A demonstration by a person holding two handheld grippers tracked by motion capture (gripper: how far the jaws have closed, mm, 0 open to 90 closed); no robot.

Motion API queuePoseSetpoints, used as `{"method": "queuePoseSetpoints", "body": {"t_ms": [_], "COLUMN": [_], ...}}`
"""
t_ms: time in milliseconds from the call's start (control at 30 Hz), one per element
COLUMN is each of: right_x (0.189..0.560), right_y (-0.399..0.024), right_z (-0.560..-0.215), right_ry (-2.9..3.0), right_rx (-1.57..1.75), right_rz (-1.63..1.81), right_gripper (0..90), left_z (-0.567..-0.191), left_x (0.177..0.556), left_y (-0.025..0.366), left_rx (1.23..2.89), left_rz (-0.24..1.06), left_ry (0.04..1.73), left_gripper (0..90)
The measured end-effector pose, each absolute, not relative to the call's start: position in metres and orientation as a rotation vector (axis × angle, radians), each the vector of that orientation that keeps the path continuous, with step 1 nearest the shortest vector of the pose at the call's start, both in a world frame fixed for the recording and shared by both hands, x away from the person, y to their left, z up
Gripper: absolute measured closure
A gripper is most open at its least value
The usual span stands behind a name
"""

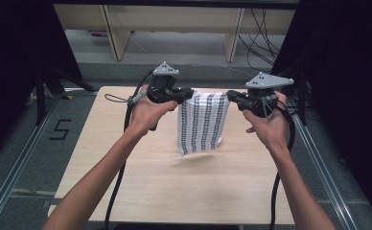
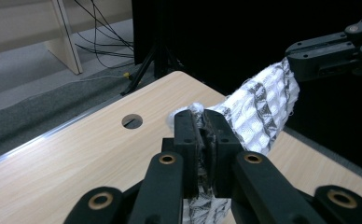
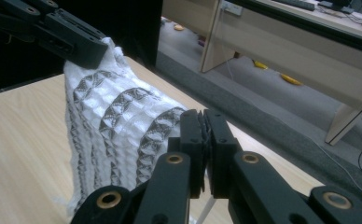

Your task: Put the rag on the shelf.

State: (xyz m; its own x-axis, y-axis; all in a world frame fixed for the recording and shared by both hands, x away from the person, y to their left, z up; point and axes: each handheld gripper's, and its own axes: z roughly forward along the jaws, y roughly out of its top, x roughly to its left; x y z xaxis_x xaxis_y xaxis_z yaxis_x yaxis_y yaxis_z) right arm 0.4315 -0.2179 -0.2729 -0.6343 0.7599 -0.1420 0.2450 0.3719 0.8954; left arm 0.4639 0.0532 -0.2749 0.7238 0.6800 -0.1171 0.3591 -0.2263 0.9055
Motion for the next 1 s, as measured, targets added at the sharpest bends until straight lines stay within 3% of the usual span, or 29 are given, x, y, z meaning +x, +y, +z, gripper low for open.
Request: {"method": "queuePoseSetpoints", "body": {"t_ms": [600, 1000], "right_x": [0.485, 0.523], "right_y": [-0.215, -0.207], "right_z": [-0.246, -0.248], "right_ry": [2.034, 2.03], "right_rx": [0.897, 0.972], "right_rz": [1.193, 1.176], "right_gripper": [88.0, 87.9], "left_z": [-0.255, -0.258], "left_x": [0.504, 0.539], "left_y": [0.046, 0.046], "left_rx": [1.79, 1.764], "left_rz": [0.41, 0.421], "left_ry": [0.867, 0.934], "left_gripper": [84.3, 84.1]}}
